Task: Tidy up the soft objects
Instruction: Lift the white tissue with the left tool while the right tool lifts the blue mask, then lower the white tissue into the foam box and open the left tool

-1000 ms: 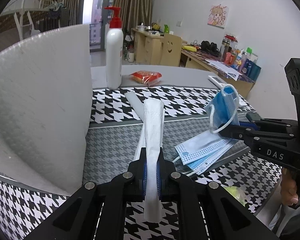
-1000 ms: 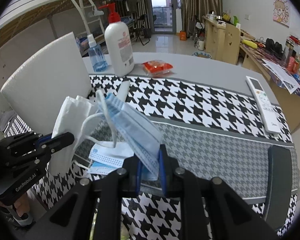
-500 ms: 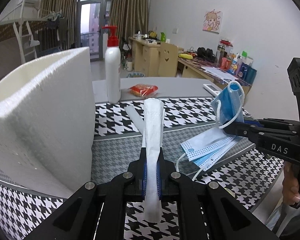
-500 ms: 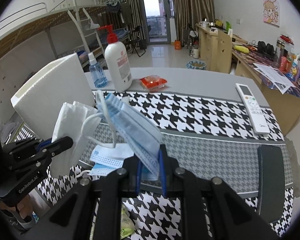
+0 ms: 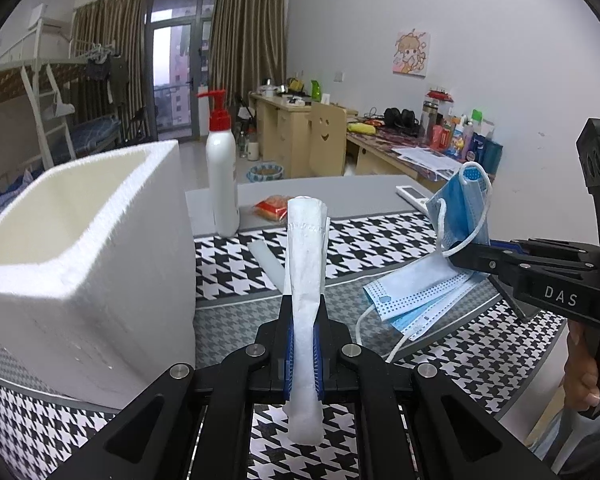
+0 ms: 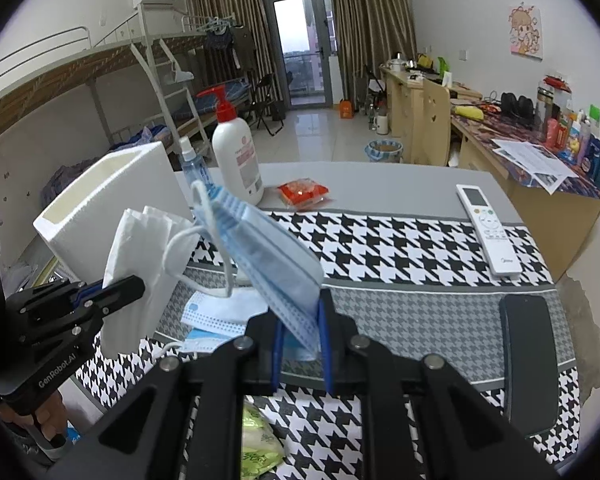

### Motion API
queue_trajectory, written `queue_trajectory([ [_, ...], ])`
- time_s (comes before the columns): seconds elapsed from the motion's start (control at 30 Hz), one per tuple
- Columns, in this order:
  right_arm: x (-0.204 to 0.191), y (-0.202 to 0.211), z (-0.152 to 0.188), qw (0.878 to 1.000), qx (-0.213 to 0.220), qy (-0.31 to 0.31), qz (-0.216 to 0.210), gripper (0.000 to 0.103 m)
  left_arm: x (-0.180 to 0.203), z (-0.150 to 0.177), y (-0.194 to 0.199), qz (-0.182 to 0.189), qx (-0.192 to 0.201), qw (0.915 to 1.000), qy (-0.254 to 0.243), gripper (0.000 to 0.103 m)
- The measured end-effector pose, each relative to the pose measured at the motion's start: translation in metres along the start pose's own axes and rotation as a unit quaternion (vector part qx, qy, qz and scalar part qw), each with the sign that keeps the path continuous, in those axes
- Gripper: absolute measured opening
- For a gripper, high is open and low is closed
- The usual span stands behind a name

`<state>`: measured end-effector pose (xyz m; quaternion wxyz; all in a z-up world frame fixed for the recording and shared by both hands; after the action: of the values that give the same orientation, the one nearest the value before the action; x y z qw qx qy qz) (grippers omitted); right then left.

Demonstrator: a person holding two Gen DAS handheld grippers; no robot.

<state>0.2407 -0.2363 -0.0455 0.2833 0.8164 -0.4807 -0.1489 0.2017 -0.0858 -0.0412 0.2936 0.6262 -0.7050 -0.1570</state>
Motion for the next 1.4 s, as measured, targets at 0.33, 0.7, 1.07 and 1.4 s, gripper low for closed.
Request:
queue_trajectory([
  [0.33, -0.007, 0.015, -0.011, 0.999, 0.032, -0.002, 0.006, 0.019, 0.001, -0.012, 0.017, 0.006, 0.023, 0.9995, -0.02, 0.008],
  [0.7, -0.018, 0.03, -0.027, 0.998, 0.066, -0.002, 0.014, 0.019, -0.009, -0.03, 0.039, -0.008, 0.068, 0.9972, -0.029, 0.008],
  [1.07, -0.026, 0.043, -0.039, 0.996, 0.089, -0.003, 0.02, 0.019, -0.011, -0.038, 0.052, 0.002, 0.088, 0.9954, -0.039, 0.008],
  [1.4, -0.034, 0.053, -0.053, 0.994, 0.112, -0.006, 0.017, 0.019, -0.018, -0.051, 0.067, 0.001, 0.109, 0.9933, -0.04, 0.008],
])
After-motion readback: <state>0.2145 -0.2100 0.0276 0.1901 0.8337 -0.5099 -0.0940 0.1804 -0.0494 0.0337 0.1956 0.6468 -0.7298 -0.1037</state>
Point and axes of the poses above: each gripper's, at about its wrist camera, not at the fingertips, and y roughly against the way its jaws point, x to its right, z to its underside, the point moved 5 cm from there along -y, roughly the way its jaws point, and after that the axes turned 11 degrees about y, right-handed, at the moved point
